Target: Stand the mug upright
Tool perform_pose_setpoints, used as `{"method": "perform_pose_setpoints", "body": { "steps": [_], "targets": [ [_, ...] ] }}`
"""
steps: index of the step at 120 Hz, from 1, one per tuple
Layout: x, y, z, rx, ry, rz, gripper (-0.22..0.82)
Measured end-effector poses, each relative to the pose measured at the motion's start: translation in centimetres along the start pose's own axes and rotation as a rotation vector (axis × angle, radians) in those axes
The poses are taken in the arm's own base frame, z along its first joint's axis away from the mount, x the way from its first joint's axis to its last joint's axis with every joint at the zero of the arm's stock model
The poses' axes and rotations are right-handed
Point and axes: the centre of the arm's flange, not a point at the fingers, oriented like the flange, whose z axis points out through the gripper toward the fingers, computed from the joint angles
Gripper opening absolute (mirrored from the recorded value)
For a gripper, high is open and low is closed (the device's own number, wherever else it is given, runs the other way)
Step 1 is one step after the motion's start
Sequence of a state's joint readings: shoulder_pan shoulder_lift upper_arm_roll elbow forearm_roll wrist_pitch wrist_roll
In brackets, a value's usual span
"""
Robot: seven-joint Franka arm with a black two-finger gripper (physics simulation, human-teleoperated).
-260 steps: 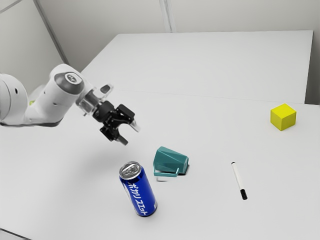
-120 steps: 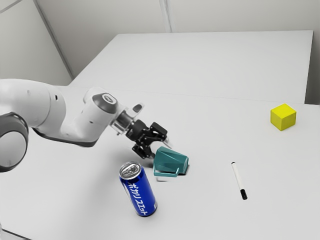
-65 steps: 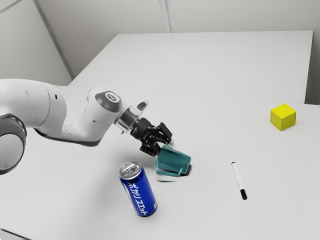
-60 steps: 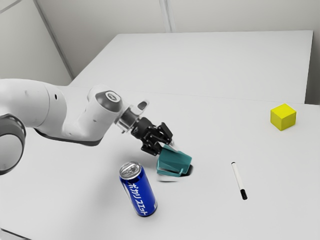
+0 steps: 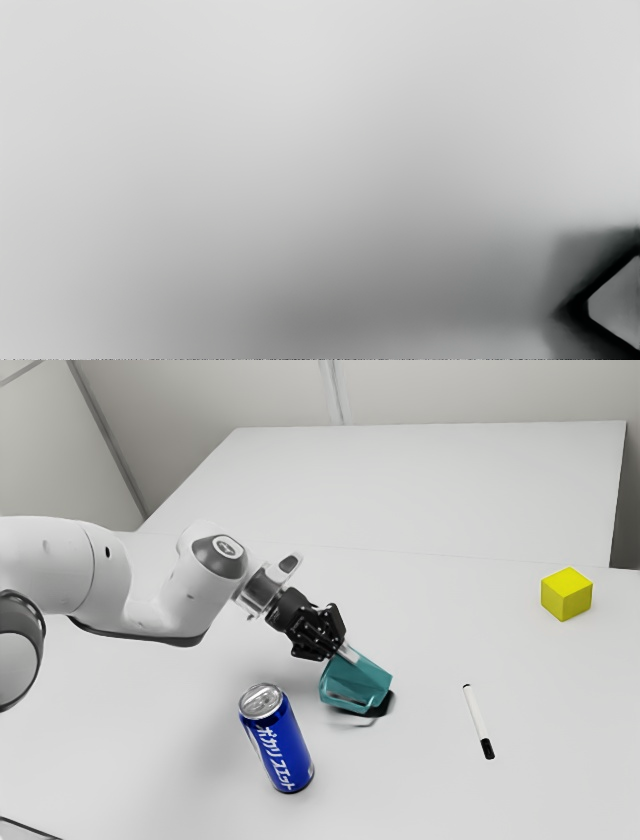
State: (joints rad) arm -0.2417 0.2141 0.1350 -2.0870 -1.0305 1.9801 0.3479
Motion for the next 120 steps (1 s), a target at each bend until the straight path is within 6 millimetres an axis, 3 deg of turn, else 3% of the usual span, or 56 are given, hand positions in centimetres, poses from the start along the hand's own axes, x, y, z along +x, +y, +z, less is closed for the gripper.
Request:
{"method": "perform_pose_setpoints", "body": {
  "steps": [13,28,56,73,93,120],
  "targets": [
    [0.0,0.6,-0.3,0.006,0.004,0.006,-0.17],
    [0.2,3.1,-1.5,0.076,0.028,0.086,-0.18],
    [1.6,4.6,-4.9,0.477,0.086,0.321,-0.18],
    [0.5,6.6,-7.8,0.704,0.1,0.444,-0.18],
    [0.3,5.5,-8.8,0.9,0.06,0.467,-0.18],
    [1.0,3.2,-7.5,1.017,0.011,0.418,-0.18]
  ]
}}
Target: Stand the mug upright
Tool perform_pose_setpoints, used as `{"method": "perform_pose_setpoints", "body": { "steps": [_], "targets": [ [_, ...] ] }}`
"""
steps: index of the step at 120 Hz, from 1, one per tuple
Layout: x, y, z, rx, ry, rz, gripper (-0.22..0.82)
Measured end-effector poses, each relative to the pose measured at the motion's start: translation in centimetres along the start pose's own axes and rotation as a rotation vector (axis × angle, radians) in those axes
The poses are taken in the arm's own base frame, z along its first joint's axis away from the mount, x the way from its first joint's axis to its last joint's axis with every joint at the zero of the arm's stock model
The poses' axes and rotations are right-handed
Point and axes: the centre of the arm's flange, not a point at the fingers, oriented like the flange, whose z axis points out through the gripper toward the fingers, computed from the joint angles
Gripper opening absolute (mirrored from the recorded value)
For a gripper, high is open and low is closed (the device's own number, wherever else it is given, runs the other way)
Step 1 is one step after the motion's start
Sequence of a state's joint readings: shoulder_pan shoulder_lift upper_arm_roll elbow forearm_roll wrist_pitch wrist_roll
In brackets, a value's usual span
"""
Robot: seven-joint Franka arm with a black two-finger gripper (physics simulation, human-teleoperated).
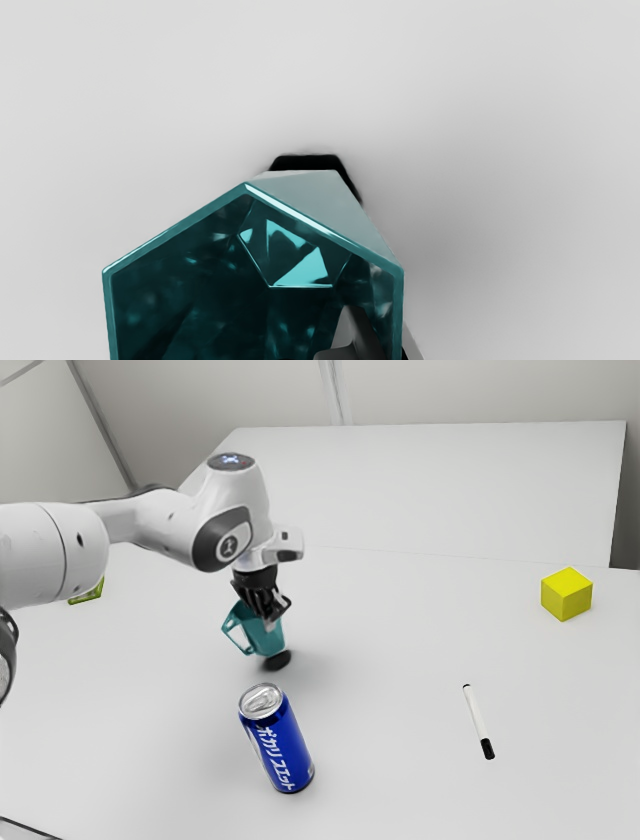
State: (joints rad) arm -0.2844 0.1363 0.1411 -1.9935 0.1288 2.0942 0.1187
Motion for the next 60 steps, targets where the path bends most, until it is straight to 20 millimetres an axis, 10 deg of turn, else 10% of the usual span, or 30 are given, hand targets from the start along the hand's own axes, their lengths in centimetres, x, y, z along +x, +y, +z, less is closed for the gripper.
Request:
{"method": "perform_pose_setpoints", "body": {
  "steps": [60],
  "targets": [
    [0.6,1.1,3.2,0.012,-0.053,-0.096,-0.18]
  ]
}}
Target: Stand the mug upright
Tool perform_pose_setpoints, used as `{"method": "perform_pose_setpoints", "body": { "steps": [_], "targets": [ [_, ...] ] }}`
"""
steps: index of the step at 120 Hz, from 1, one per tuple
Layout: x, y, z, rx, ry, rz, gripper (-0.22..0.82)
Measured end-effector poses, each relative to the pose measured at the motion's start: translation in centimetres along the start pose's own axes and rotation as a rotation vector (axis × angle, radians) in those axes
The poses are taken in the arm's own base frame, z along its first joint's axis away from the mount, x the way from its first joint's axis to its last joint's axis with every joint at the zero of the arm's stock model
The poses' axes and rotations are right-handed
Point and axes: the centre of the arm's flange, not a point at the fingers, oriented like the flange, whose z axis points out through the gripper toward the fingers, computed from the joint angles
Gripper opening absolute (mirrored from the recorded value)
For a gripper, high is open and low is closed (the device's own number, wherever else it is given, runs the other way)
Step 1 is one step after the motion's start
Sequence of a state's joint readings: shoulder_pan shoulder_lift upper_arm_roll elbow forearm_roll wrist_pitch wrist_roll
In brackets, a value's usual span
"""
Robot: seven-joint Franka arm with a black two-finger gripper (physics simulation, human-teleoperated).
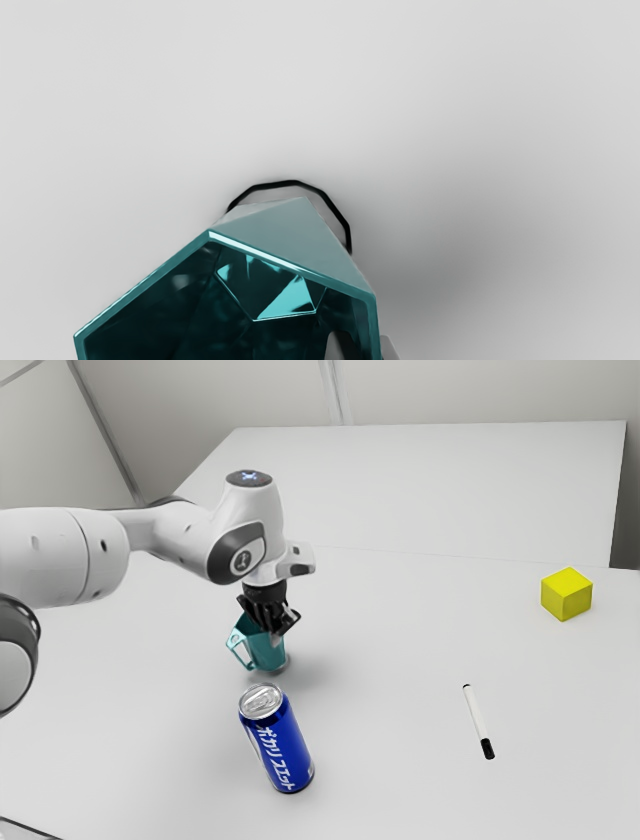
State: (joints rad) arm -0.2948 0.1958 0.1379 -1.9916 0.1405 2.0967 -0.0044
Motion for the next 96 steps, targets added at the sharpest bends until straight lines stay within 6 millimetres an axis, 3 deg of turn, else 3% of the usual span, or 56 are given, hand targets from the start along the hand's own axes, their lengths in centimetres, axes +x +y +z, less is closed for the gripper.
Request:
{"method": "perform_pose_setpoints", "body": {
  "steps": [20,35,43,67,78,89,96],
  "targets": [
    [0.1,0.3,0.6,-0.005,-0.011,-0.025,-0.13],
    [0.1,0.3,0.4,-0.011,-0.008,-0.04,0.13],
    [-0.1,0.1,-0.7,-0.014,0.011,-0.049,0.25],
    [-0.9,0.5,-5.9,-0.036,0.096,-0.059,0.47],
    [0.2,0.7,-11.5,-0.045,0.171,-0.055,0.51],
    [2.3,-1.2,-16.4,-0.066,0.213,-0.073,0.55],
    [2.7,-3.4,-18.0,-0.087,0.208,-0.091,0.56]
  ]
}}
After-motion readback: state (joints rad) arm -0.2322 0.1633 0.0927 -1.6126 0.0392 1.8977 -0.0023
